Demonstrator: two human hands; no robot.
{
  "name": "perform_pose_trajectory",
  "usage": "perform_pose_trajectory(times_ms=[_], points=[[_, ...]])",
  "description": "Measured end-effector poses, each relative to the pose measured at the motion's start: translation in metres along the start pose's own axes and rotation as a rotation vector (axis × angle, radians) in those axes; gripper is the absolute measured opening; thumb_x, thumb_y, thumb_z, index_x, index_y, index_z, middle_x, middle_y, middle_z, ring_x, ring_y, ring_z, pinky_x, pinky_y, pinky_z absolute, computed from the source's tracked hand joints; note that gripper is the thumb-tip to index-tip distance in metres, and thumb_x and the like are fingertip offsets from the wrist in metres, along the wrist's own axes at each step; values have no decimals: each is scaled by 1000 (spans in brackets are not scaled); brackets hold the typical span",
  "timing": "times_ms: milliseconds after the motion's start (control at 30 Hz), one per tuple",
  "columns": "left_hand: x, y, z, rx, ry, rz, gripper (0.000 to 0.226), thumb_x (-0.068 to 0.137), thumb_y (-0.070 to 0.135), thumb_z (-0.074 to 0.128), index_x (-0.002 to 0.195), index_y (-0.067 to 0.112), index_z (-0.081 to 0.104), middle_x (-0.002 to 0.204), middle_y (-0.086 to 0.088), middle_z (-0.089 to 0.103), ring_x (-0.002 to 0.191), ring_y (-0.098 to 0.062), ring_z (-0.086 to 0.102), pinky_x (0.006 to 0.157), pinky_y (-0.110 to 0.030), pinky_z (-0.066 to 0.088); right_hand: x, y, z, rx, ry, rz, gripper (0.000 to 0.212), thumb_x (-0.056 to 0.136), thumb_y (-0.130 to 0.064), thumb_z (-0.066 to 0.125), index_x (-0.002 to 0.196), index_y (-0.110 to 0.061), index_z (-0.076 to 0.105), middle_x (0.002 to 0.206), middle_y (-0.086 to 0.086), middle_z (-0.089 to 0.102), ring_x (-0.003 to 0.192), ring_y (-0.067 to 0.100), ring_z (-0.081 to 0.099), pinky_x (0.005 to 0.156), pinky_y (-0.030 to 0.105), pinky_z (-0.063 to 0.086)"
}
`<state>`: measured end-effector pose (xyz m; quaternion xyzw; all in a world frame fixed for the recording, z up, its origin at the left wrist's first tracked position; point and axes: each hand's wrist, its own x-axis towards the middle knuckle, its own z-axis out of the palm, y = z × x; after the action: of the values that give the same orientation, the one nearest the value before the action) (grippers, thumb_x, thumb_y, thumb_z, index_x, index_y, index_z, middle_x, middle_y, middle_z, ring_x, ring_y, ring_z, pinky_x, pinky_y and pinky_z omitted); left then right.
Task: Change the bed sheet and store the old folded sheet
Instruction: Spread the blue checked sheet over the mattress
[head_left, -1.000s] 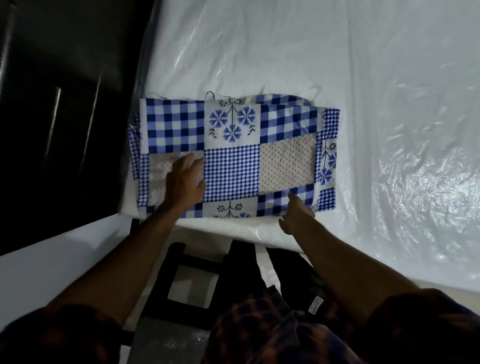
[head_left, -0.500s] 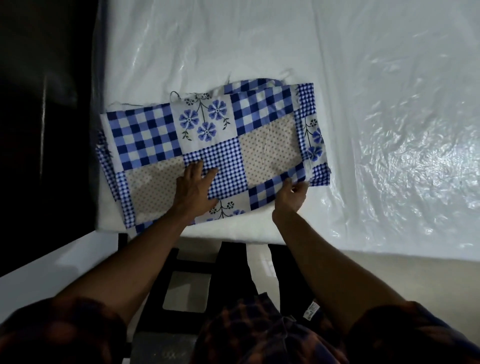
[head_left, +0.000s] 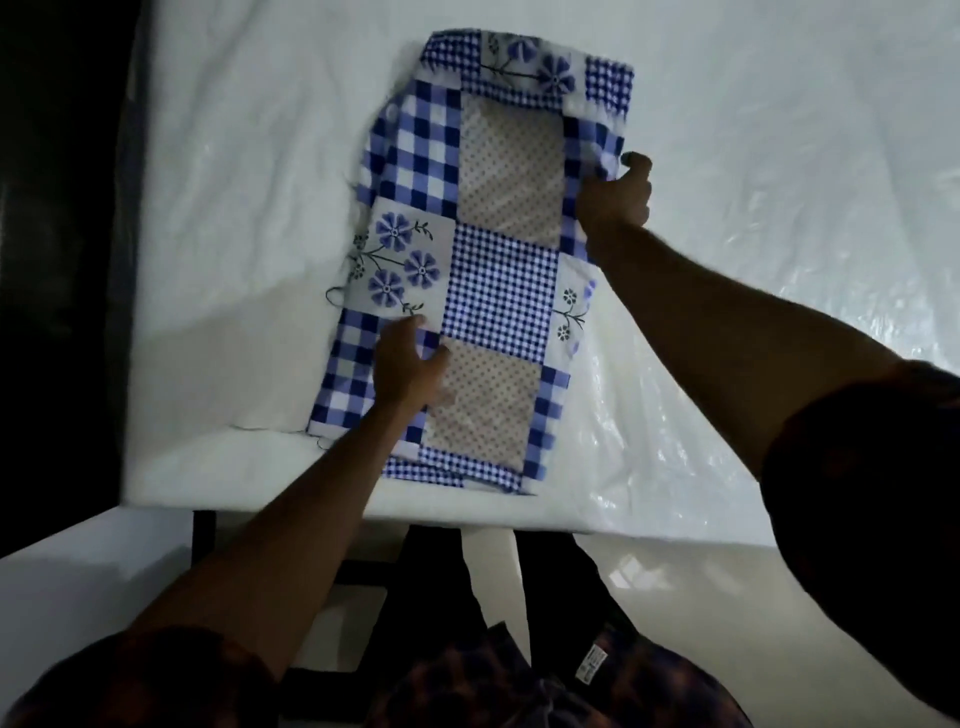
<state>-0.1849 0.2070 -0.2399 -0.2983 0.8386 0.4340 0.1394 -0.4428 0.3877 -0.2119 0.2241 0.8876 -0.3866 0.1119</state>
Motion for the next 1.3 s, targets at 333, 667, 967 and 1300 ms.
perform_pose_trajectory(times_ms=[333, 667, 967, 1300], points=[[-30, -62, -40, 253, 202, -473, 54, 86, 33, 71, 133, 10, 54, 133, -20, 52, 121, -43, 50, 97, -55, 46, -173, 127, 28, -524, -503, -409, 66, 95, -51, 53, 153, -27, 32, 167, 6, 13, 153, 29, 10, 122, 53, 20], [-46, -67, -59, 148, 90, -170, 15, 93, 23, 65, 89, 13, 54, 82, -5, 62, 81, -31, 61, 72, -33, 43, -188, 122, 45, -397, -490, -234, 50, 98, -47, 52, 141, -22, 52, 158, 10, 34, 147, 32, 27, 117, 47, 32], [-61, 40, -54, 17, -295, 282, 19, 91, 14, 62, 80, 10, 48, 68, -10, 52, 61, -20, 50, 59, -33, 36, -169, 8, 15, 358, -637, 143, 45, 91, -35, 71, 132, -23, 57, 119, 0, 64, 113, 24, 59, 83, 39, 51], [-75, 136, 0, -271, -269, 563, 30, 67, 28, 53, 56, 33, 26, 67, 11, 32, 65, -10, 37, 63, -32, 33, -98, -49, -15, -357, -439, -232, 37, 91, -24, 59, 123, -7, 64, 103, 9, 63, 97, 28, 65, 65, 31, 45]])
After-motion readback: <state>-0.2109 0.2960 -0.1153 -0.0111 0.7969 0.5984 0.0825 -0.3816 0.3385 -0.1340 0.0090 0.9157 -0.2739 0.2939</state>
